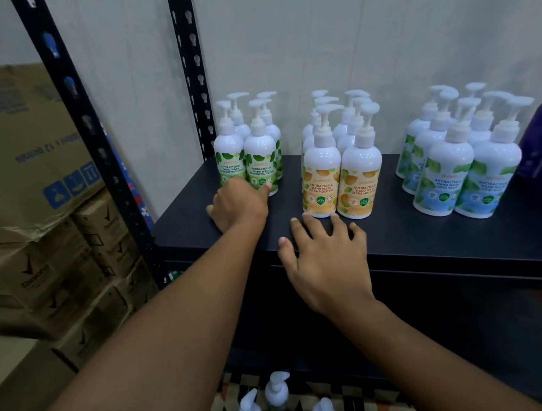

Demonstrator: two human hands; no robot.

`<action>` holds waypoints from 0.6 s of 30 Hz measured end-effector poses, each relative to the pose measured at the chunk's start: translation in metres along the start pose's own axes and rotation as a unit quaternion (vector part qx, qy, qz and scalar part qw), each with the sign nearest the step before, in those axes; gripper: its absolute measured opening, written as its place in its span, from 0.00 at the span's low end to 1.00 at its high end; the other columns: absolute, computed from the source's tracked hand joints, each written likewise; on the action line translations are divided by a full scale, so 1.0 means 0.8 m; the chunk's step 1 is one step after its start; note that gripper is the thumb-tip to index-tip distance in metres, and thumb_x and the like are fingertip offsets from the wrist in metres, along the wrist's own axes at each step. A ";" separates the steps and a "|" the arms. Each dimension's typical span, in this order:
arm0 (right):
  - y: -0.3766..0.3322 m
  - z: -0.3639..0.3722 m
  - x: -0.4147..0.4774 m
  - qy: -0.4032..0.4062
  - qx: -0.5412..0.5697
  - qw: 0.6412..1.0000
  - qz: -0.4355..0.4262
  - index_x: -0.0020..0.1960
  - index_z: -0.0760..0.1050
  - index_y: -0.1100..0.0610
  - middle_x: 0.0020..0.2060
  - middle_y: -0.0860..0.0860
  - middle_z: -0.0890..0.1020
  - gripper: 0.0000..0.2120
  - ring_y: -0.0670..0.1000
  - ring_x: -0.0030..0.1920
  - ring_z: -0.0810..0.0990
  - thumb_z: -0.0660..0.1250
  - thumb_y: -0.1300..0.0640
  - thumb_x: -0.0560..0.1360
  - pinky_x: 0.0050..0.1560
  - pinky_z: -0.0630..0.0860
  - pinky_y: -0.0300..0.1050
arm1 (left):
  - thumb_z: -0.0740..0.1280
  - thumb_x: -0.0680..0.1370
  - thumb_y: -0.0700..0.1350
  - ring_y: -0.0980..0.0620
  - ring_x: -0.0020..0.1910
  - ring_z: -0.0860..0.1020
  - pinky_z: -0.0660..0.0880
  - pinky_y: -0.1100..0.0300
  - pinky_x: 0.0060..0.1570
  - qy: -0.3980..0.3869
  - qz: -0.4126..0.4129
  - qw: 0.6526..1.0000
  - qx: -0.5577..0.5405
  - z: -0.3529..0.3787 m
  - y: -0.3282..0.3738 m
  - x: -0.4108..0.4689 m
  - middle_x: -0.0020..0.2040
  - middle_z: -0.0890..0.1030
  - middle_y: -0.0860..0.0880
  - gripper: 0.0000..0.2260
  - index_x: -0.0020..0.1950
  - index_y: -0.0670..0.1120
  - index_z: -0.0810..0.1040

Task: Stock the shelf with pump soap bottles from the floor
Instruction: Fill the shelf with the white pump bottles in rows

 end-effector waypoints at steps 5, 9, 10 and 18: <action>0.000 0.001 0.000 -0.006 0.000 1.000 -0.002 0.74 0.72 0.50 0.73 0.50 0.74 0.32 0.64 0.74 0.68 0.42 0.38 0.81 0.70 0.62 0.67 | 0.72 0.74 0.64 0.45 0.57 0.80 0.60 0.51 0.51 -0.003 -0.005 1.000 0.008 0.004 0.000 0.006 0.52 0.85 0.47 0.20 0.51 0.48 0.84; -0.001 0.000 0.000 -0.020 0.003 1.000 -0.003 0.76 0.70 0.50 0.75 0.49 0.72 0.33 0.64 0.75 0.66 0.41 0.38 0.80 0.71 0.60 0.66 | 0.72 0.72 0.65 0.45 0.57 0.80 0.61 0.50 0.51 -0.004 -0.007 1.000 0.004 0.004 -0.001 0.007 0.51 0.85 0.48 0.21 0.50 0.48 0.84; -0.001 0.000 0.000 -0.027 0.004 1.000 -0.004 0.76 0.69 0.49 0.75 0.49 0.71 0.34 0.64 0.75 0.65 0.40 0.38 0.80 0.72 0.59 0.66 | 0.72 0.72 0.65 0.44 0.57 0.80 0.61 0.50 0.51 -0.005 -0.006 1.000 0.000 0.003 -0.001 0.006 0.51 0.85 0.48 0.21 0.50 0.48 0.84; 0.006 -0.005 -0.006 -0.091 0.041 0.995 -0.026 0.80 0.62 0.49 0.80 0.49 0.63 0.31 0.60 0.80 0.56 0.43 0.36 0.83 0.76 0.52 0.64 | 0.69 0.76 0.58 0.43 0.61 0.77 0.68 0.50 0.60 -0.029 0.064 0.997 0.016 -0.034 -0.002 -0.067 0.56 0.84 0.47 0.18 0.58 0.48 0.82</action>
Point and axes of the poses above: each hand's wrist, its own x-axis towards the middle knuckle, its own z-axis out of the palm, y = z × x, the point moved 8 cm from there along x, towards the middle knuckle
